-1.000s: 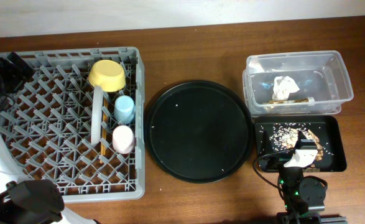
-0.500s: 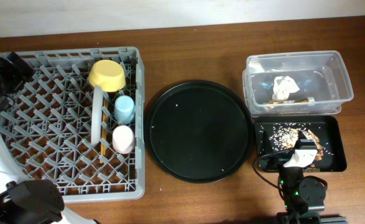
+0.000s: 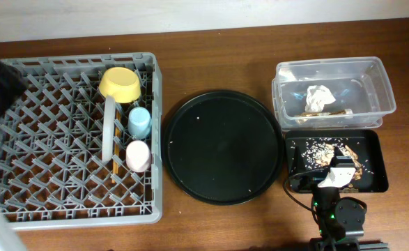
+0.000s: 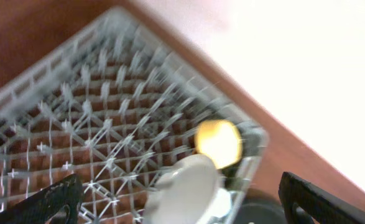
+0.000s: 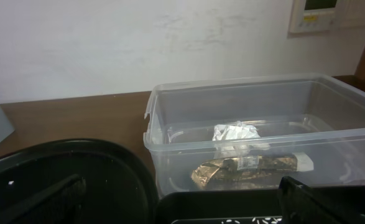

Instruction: Sort waste into correct bins and load items into the dishwasher rack

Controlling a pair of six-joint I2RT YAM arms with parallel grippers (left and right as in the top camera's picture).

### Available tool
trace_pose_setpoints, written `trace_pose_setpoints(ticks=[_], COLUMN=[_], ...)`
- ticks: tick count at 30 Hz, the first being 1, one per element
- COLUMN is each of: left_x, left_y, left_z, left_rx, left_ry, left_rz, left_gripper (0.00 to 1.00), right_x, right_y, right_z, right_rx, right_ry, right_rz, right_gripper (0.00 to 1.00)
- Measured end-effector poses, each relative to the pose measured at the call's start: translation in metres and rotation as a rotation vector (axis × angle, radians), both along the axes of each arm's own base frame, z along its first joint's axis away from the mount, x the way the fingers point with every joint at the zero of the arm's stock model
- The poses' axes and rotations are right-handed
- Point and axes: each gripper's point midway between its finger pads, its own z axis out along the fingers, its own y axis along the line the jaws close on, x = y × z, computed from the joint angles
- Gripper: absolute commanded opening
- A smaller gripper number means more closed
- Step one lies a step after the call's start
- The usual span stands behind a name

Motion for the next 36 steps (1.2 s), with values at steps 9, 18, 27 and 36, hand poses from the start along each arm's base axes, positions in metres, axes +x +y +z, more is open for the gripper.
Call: trace_pose_setpoints(ticks=[9,18,27,36], left_x=[-0.121,-0.184,-0.138,-0.109], left_y=[-0.107,-0.115,-0.098,-0.104], left_z=[0.097,0.029,-0.024,-0.054], left_rx=[0.136,0.155,0.232,0.272], left_ry=[-0.372,-0.346,-0.626,-1.079], left_rz=[-0.247,-0.288,-0.168,-0.156], left_gripper=[0.99,0.99,0.99,0.99], right_x=[0.000,0.000,0.000,0.000], right_y=[0.001,0.001,0.002,0.002], right_z=[0.000,0.000,0.000,0.000], right_rx=[0.000,0.000,0.000,0.000], right_ry=[0.000,0.002,0.000,-0.001], right_rz=[0.003,0.007,0.010,0.011], right_gripper=[0.99,0.99,0.99,0.99])
